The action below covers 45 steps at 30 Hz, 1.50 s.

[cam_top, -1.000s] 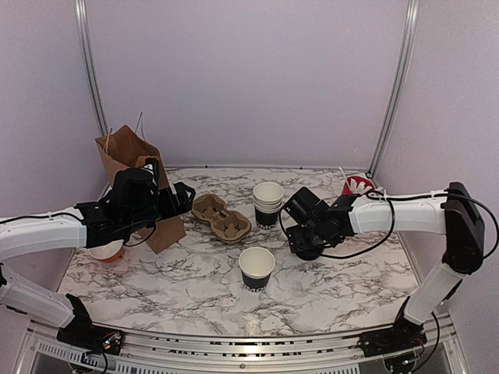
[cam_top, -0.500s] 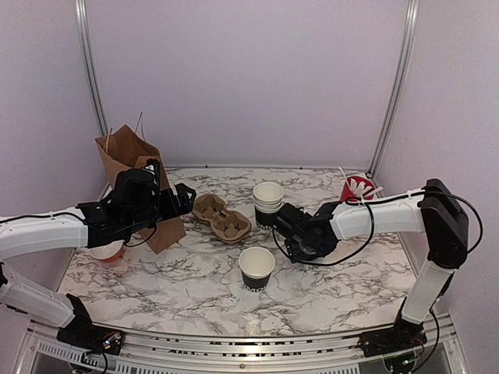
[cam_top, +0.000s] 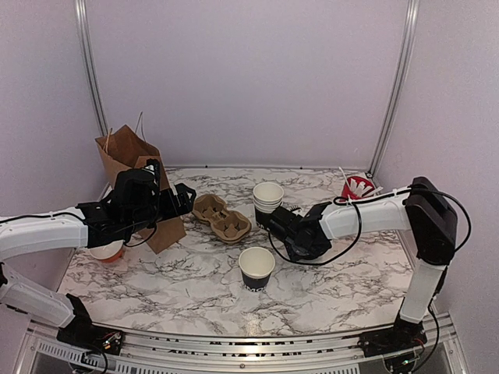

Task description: Pack the takeout coffee

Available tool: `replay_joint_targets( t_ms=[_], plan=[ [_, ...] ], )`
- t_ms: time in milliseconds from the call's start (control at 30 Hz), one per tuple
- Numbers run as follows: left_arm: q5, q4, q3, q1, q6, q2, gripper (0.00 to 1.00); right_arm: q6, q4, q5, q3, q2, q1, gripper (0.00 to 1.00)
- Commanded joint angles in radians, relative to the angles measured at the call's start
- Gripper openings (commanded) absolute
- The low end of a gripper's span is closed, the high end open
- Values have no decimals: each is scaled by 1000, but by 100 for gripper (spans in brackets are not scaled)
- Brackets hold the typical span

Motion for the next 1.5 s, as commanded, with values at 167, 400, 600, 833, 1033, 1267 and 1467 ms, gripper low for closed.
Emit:
replay_joint_targets(
  t_ms=[167,400,600,833,1033,1267,1467],
  plan=[
    [-3,-4,18,4,5,-1,99,-5,-1,21,61,23,-8,71],
    [-11,-7,18,4,10,-9,99,-41,64,-55,35,-48,-59,61],
    [-5,-6,19,4,4,-4,99,-66,84,-97,48,-81,-125,58],
    [-9,-7,15,4,5,-11,99,-103,122,-210,62,-88,-184,58],
    [-14,-10,11,3,4,-20,99,-105,130,-280,77,-84,-208,59],
    [-15,-12,10,4,5,-21,99,-100,86,-303,109,-95,-218,61],
    [-12,-6,5,3,2,-19,99,-104,47,-296,124,-88,-232,62]
  ],
)
